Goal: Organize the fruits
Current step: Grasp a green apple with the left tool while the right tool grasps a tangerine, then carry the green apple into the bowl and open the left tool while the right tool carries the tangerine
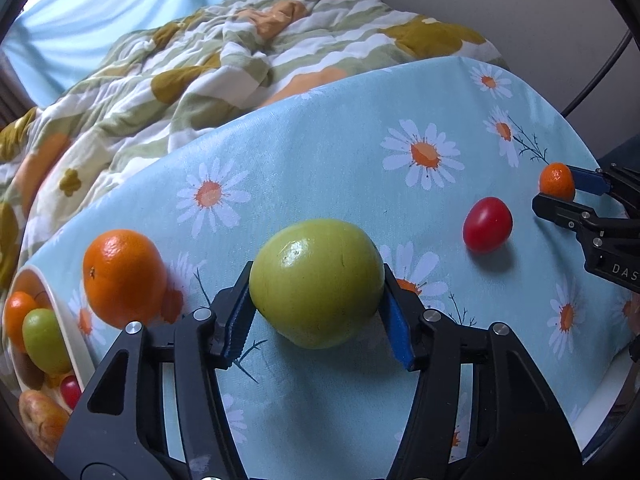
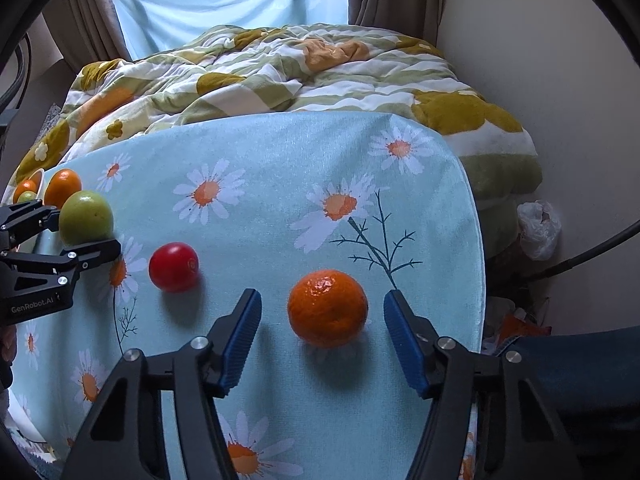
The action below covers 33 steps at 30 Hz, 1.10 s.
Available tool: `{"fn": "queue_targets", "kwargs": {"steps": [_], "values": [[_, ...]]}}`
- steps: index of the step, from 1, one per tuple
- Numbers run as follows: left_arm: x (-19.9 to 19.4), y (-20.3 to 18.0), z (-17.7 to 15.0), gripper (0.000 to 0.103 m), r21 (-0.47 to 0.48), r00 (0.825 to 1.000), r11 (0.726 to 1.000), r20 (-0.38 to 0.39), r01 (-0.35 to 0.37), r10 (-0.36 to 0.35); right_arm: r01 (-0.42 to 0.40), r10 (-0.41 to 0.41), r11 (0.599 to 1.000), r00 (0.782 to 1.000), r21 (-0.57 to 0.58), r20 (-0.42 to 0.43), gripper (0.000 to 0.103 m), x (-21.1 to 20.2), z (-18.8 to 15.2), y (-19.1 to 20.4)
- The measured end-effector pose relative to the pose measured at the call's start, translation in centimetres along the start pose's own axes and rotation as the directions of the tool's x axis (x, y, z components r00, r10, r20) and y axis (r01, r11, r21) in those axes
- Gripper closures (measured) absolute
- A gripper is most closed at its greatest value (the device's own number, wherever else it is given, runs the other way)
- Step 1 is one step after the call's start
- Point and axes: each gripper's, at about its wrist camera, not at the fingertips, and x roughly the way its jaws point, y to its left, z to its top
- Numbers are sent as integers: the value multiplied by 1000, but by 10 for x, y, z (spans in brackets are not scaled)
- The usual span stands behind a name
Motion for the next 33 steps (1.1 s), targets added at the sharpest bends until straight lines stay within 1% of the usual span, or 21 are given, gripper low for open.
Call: {"fn": "queue_targets", "kwargs": {"steps": [2, 3, 8, 14, 20, 25, 30, 33], "values": [[-1, 0, -2, 40, -8, 1000, 1000, 5, -4, 4, 8, -8, 1000, 1000, -8, 9, 60, 0, 0, 0], [-1, -1, -3, 40, -11, 1000, 1000, 7, -5, 5, 10, -10, 1000, 1000, -13, 13, 68, -1, 0, -1], [-5, -1, -7, 41, -35, 1000, 999, 14, 0, 0, 10, -9, 1000, 1000, -12, 21, 68, -4, 0, -8], [-23, -6, -13, 41, -59, 999, 998, 45, -5, 8, -1, 3, 1000, 999, -30, 52, 68, -20, -1, -6], [-45, -13, -18, 41, -86, 997, 996, 81, -12, 19, -38, 43, 998, 996, -58, 81, 68, -38, -2, 0], [-71, -18, -23, 41, -131, 993, 991, 120, -3, 19, -65, 74, 994, 992, -84, 103, 68, -55, -2, 3], [-98, -21, -26, 41, -163, 987, 987, 159, -9, 36, -94, 111, 986, 986, -141, 121, 68, -78, 1, 15], [-114, -21, -30, 41, -180, 984, 984, 172, -11, 43, -131, 154, 975, 981, -181, 120, 68, -89, 5, 26]]}}
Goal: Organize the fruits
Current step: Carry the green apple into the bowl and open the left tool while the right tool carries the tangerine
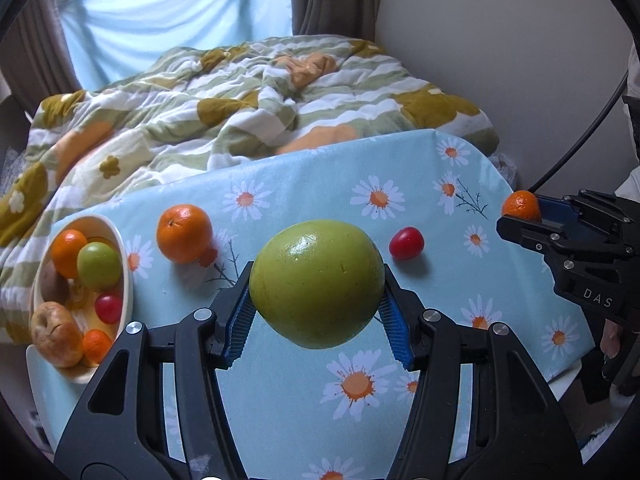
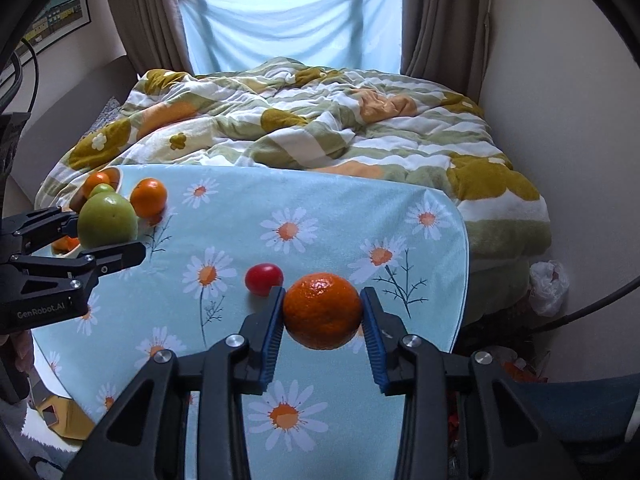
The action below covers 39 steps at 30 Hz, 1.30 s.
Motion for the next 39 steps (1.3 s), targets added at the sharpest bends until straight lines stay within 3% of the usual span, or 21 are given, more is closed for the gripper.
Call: {"fn": "queue_targets", "kwargs": {"steps": [6, 13, 22, 39], "values": [[-33, 15, -4, 41, -46, 999, 999, 42, -23, 25, -70, 71, 995, 997, -75, 23, 68, -12, 19, 33], [-60, 60, -9, 41, -96, 995, 993, 72, -65, 72, -139, 148, 978, 988, -158, 42, 68, -16, 41, 86], [-76, 136, -19, 41, -107, 993, 991, 72, -82, 90, -147, 157, 973, 987, -179, 42, 68, -8, 67, 154], [-32, 238, -21, 41, -4, 999, 999, 16, -37, 37, -119, 120, 988, 993, -96, 4, 68, 42, 93, 246]]}}
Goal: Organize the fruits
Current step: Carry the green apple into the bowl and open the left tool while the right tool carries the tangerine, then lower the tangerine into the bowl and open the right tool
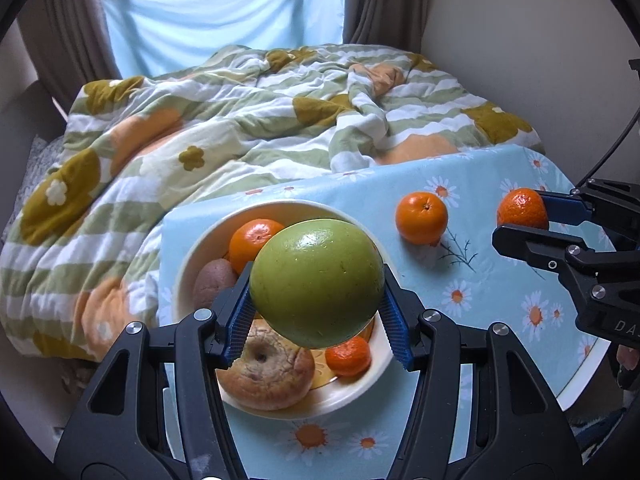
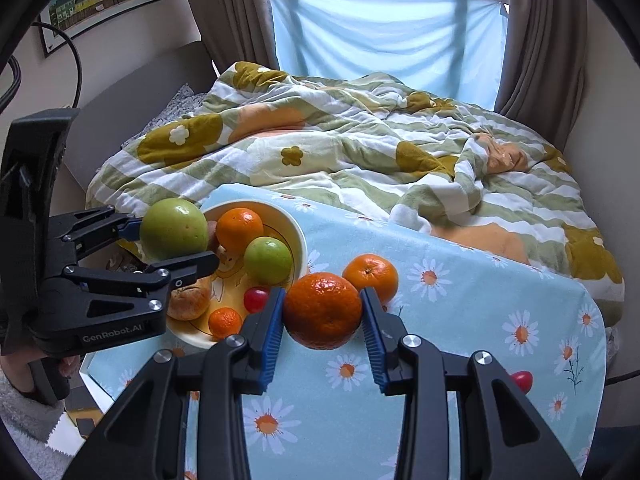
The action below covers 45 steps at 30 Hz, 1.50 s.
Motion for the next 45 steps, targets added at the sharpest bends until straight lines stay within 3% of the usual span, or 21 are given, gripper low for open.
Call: {"fn": "queue_targets", "kwargs": {"steps": [9, 16, 17, 19, 23, 32, 45], "values": [[31, 15, -8, 40, 64, 998, 998, -52, 27, -24, 43, -42, 997, 999, 70, -19, 68, 22, 4, 7], [38, 22, -5, 39, 59, 996, 996, -58, 72, -69, 65, -61, 992, 997, 105, -37, 68, 27, -2, 7], [38, 22, -5, 36, 62, 997, 996, -56, 60, -56, 67, -63, 991, 997, 112, -40, 68, 27, -3, 6], [32, 21, -4, 0, 77, 999, 997, -36, 28, -26, 71, -66, 990, 997, 123, -41, 68, 26, -3, 4], [18, 28, 0, 0, 42, 999, 998, -1, 50, -50, 78, -74, 988, 997, 136, -36, 68, 25, -4, 2], [-2, 36, -13, 0, 12, 1000, 1000, -10, 18, -18, 59, -56, 992, 998, 114, -28, 68, 25, 1, 6], [-36, 49, -53, 0, -60, 998, 997, -32, -52, 50, -104, 106, 994, 991, 35, -78, 68, 53, 10, 47]]}}
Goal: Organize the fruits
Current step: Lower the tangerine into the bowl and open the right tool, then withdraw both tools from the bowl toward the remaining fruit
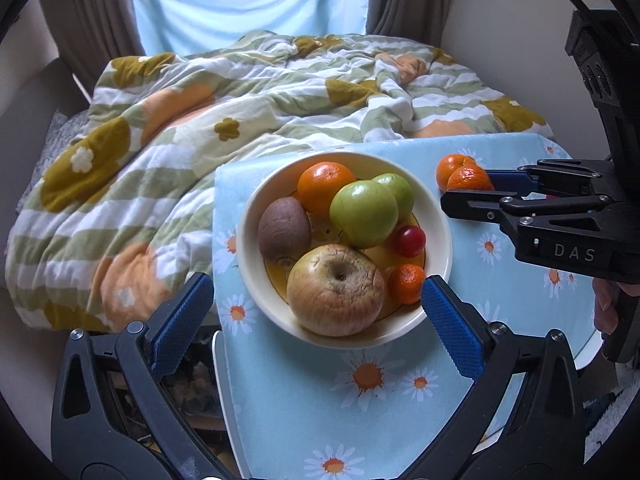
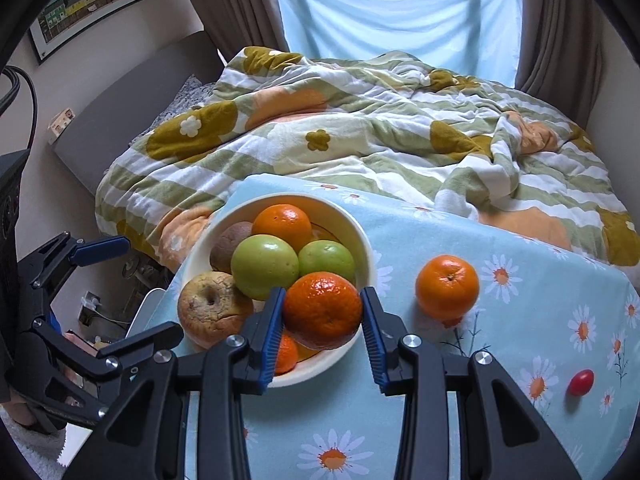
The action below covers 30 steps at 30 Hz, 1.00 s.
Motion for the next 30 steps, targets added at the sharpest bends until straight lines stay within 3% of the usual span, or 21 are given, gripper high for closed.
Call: {"fn": "queue_targets", "kwargs": {"steps": [6, 15, 17, 19, 20, 30], "values": [[-3, 12, -26, 0, -62, 999, 998, -37, -25, 23, -41, 41, 999, 997, 10, -62, 68, 29, -7, 13], [-5, 17, -40, 0, -79, 997, 995, -50, -60, 56, -43, 44, 999, 997, 10, -69, 67, 44, -10, 21], [-5, 17, -41, 0, -83, 997, 995, -52, -60, 56, -52, 52, 999, 997, 12, -60, 51, 43, -11, 21], [-5, 17, -43, 0, -88, 997, 994, -55, -58, 53, -48, 48, 999, 998, 5, -38, 16, 40, -12, 21], [-5, 16, -44, 0, -91, 997, 994, -56, -55, 50, -48, 48, 999, 999, 2, -22, 11, 38, -12, 21], [-15, 2, -35, 0, -76, 999, 996, -39, -40, 38, -5, 3, 999, 999, 49, 37, 8, 14, -12, 5]]}}
